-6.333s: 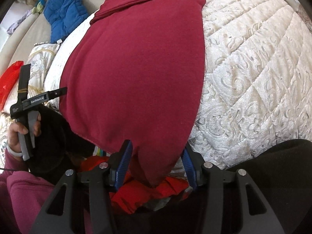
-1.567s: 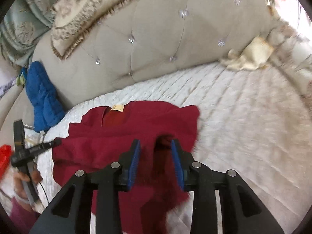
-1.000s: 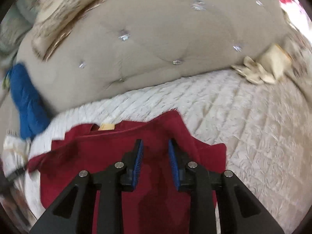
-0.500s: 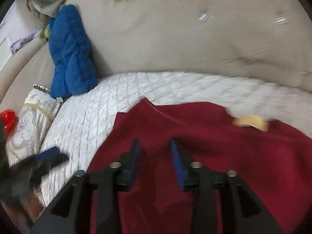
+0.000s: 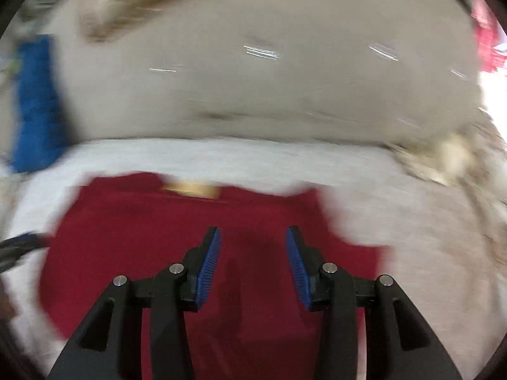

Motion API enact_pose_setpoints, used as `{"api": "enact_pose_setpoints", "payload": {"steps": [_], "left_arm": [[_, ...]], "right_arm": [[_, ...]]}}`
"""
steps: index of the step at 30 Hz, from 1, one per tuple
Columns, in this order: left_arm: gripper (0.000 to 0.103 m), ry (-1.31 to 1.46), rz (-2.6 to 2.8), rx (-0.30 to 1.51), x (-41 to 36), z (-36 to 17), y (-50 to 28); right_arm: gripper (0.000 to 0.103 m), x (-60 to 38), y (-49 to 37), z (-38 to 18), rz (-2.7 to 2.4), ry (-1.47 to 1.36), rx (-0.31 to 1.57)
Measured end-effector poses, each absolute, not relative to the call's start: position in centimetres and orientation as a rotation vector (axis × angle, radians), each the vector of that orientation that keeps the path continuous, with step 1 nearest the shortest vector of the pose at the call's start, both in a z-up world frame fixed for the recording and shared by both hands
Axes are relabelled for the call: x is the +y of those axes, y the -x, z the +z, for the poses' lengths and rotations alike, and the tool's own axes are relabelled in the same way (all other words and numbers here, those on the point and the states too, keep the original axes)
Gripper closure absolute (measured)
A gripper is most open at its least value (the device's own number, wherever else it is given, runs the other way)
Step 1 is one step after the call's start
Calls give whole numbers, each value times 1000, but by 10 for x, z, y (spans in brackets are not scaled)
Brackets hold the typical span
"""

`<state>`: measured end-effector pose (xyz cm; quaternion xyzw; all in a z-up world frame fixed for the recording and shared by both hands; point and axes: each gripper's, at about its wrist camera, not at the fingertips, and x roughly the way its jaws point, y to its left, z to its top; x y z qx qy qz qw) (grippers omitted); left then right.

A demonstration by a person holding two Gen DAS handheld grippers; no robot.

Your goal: Fold small clothes

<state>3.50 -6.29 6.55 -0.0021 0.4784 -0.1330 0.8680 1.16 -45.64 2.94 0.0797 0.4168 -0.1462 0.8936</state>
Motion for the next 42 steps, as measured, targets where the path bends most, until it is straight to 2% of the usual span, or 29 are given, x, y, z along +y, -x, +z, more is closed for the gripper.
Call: {"api": "enact_pose_setpoints", "payload": {"steps": [1, 2, 6, 9, 11, 21, 26, 29, 37, 38, 39, 40, 41, 42], "left_arm": [[33, -14, -273, 1015, -67, 60, -37], [33, -26, -264, 1022, -70, 56, -39], [33, -40, -249, 1025, -74, 49, -39], [33, -60, -248, 1007, -75, 52, -35], [33, -60, -249, 1003, -73, 54, -34], [33, -43, -236, 985, -62, 66, -26], [32, -44, -233, 985, -58, 66, -25], [30, -41, -231, 988, -56, 66, -25], [23, -37, -226, 991, -56, 63, -25], [22, -40, -226, 993, -56, 62, -25], [22, -45, -225, 994, -57, 62, -25], [22, -43, -228, 995, -57, 61, -25], [22, -44, -231, 997, -57, 61, -25], [22, -46, -233, 998, -58, 61, -24]], "right_arm": [[88, -474, -14, 18, -336, -200, 910], [90, -493, -17, 3, -307, -303, 941], [89, -493, -1, 14, -284, -363, 862], [83, -478, 22, 29, -255, -375, 816], [74, -467, 46, 31, -259, -364, 813], [71, -455, 75, 11, -326, -274, 879], [64, -461, 79, 7, -338, -308, 900], [58, -466, 83, 5, -347, -315, 899], [53, -470, 73, -7, -321, -382, 916], [58, -470, 72, -7, -310, -392, 916], [67, -470, 72, -6, -298, -399, 913], [89, -470, 72, -4, -271, -412, 903], [103, -469, 75, 1, -265, -410, 878], [103, -469, 77, 6, -270, -397, 861]]}}
